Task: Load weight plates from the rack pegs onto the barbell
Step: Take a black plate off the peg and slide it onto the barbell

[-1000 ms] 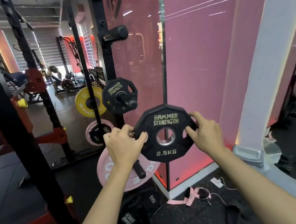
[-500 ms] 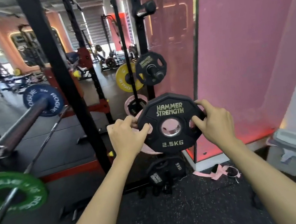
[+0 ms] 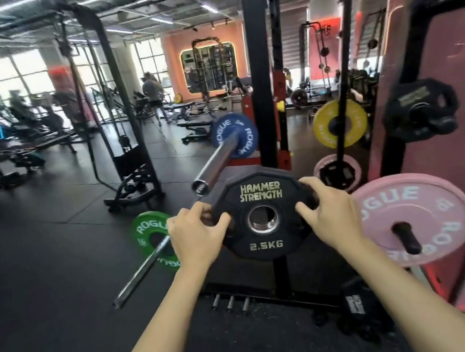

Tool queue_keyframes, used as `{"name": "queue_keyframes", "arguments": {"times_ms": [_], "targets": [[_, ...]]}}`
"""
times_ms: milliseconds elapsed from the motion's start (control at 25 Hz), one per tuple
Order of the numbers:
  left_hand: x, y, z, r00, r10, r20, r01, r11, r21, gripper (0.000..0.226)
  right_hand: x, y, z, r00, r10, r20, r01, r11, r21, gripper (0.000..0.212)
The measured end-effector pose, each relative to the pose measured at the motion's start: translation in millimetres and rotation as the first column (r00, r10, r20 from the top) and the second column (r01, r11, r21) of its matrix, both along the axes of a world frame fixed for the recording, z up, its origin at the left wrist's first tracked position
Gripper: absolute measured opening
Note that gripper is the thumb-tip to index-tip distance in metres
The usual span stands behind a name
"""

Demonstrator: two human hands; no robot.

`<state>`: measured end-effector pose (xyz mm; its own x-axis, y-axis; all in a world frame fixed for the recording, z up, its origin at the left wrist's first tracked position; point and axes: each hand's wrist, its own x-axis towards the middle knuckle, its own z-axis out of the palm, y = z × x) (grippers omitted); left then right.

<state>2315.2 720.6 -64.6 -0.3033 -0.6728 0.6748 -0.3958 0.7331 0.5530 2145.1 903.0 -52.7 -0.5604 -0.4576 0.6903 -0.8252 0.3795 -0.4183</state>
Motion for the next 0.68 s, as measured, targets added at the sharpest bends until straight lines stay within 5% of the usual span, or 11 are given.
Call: {"name": "queue_keyframes", "arguments": {"times_ms": [320, 680], "targets": [[27, -161, 8, 0.999, -0.032, -0.015, 0.032, 0.999, 0.034, 0.036, 42, -151, 11, 0.996, -0.071, -0.044, 0.069, 0.997, -0.046, 0.041], [-10, -224, -5, 0.984, -0.174, -0.03, 0.175, 0.982, 0.065, 0.024, 35, -198, 10, 0.961, -0.235, -0.148, 0.228, 0.972, -0.06, 0.041]]}}
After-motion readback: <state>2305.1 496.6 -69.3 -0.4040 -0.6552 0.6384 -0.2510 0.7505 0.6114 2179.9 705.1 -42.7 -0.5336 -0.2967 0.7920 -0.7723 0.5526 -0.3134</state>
